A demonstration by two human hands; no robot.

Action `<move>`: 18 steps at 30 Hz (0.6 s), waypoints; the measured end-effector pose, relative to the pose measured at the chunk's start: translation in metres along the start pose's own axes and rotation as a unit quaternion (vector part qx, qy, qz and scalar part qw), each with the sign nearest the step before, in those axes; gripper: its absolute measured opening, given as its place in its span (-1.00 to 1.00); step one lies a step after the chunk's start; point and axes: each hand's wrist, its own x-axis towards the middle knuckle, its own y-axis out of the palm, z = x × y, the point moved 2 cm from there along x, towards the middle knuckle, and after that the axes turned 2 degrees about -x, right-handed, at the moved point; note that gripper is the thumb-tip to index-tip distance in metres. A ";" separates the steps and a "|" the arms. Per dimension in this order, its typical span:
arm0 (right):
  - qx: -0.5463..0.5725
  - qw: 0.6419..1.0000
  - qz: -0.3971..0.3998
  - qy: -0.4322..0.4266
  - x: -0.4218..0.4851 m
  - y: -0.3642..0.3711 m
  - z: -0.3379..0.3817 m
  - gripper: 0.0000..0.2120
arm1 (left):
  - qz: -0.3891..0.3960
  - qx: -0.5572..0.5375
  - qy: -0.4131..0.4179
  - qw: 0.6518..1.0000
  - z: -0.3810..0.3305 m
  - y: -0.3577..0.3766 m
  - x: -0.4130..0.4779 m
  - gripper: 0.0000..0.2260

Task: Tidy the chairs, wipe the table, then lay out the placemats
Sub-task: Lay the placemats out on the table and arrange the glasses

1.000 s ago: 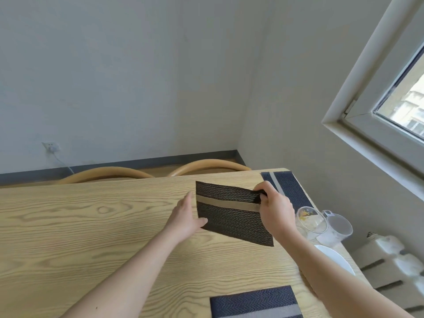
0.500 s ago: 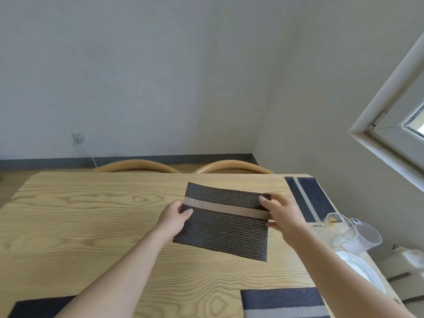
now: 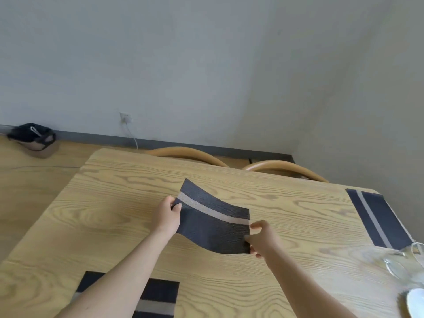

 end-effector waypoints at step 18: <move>-0.261 0.933 -0.011 -0.247 0.042 0.103 0.102 -0.43 | -0.016 0.254 0.215 0.943 0.048 -0.057 0.086 -0.49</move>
